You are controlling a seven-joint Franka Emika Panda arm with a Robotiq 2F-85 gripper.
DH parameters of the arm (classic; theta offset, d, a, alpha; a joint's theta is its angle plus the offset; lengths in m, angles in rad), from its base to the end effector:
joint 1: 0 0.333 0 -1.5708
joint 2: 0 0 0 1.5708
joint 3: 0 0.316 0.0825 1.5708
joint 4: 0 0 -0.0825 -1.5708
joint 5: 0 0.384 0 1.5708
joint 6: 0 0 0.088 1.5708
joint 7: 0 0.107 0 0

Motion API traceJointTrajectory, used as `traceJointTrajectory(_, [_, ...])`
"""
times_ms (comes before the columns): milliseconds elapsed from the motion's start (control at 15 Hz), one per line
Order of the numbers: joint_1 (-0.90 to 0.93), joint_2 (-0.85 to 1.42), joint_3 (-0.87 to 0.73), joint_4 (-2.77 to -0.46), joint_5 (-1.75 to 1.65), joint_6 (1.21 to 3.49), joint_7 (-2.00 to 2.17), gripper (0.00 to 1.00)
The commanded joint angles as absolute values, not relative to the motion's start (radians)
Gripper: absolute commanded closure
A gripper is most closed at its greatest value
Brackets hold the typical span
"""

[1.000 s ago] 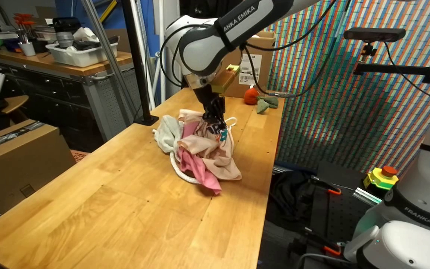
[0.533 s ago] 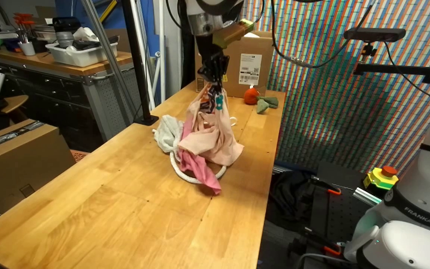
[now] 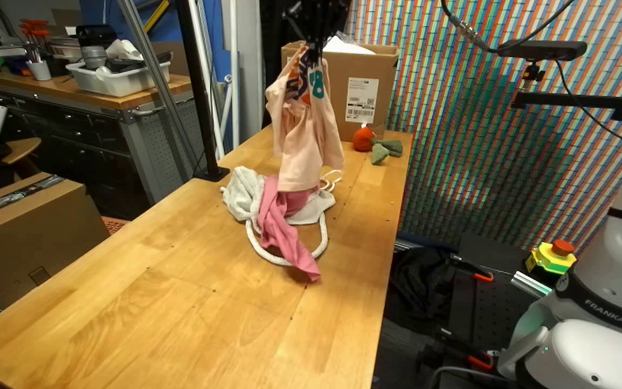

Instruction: Spread the objects that are on the table, where the orange object and pink cloth moved to the right, white towel and smaller rope to remain on the center, light pink object and bigger rope moved to the left

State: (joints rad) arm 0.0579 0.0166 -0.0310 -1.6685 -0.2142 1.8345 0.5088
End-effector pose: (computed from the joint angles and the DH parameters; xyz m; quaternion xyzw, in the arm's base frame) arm 0.5820 -0.0013 0.5949 0.9676 -0.2171 0.0994 0.0819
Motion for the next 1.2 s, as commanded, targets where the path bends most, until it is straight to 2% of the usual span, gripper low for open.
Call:
traceJointTrajectory(0, [0.048,-0.034,-0.006,-1.613,-0.237,1.841,0.612,0.95])
traceJointTrajectory(600, [0.115,0.060,0.112,-1.462,-0.347,1.728,0.693,0.95])
traceJointTrajectory(1133, [0.275,0.329,0.172,-1.212,-0.394,1.644,0.619,0.95])
